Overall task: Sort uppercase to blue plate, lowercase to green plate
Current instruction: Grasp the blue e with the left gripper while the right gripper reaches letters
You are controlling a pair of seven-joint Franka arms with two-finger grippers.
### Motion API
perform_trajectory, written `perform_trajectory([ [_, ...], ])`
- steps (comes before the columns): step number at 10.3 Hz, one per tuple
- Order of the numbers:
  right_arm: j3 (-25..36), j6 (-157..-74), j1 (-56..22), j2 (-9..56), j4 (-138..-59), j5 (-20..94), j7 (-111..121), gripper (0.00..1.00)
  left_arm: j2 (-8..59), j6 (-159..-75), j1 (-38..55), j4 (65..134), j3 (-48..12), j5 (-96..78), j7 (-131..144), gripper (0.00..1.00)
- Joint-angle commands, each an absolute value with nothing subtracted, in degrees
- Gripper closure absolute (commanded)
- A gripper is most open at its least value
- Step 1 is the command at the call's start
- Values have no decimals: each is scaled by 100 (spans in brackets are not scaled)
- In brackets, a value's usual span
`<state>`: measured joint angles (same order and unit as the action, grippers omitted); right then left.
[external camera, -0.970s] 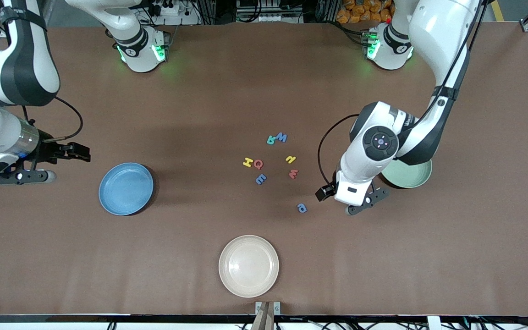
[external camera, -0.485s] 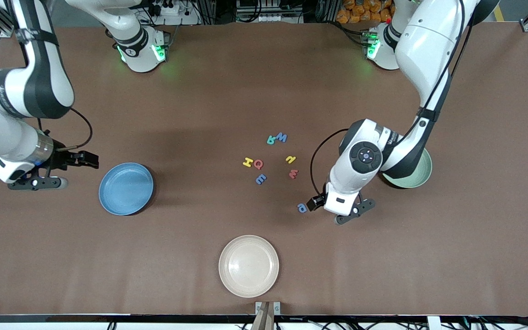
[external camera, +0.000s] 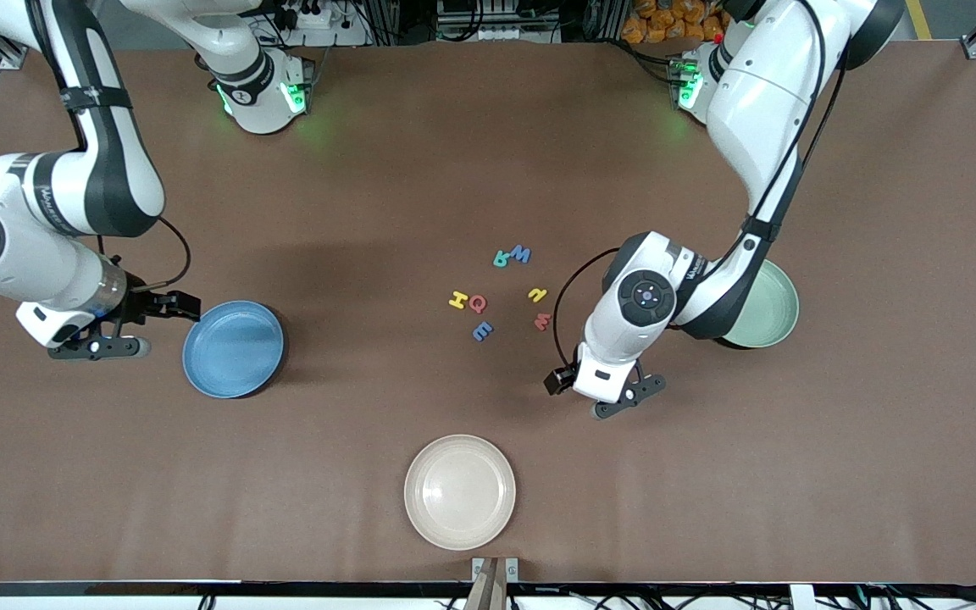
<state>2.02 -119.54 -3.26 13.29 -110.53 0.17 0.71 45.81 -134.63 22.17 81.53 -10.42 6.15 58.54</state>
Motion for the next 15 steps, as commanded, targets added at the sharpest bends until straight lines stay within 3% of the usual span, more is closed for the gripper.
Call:
perform_trajectory([
  [1,-147,-12224,-466,1485,-11039,0,-735,1,4991,-13465,2487,7665,-809,782,6117,0],
  [8,-659,-12682,-1036,1872,-11021,-18,-2494,2,5423,-13658,2856,7471,-501,773,6257,0],
  [9,-668,-12778,-1237,1907,-11021,-9,-2783,2,5432,-13667,2856,7471,-501,773,6258,5],
  [12,-991,-12954,-1599,2074,-10978,-26,-3863,2,5440,-13676,2874,7471,-501,773,6293,37],
  [15,-1116,-13507,-2204,2459,-10916,-70,-4980,2,5440,-13702,2874,7471,-501,765,6372,45],
])
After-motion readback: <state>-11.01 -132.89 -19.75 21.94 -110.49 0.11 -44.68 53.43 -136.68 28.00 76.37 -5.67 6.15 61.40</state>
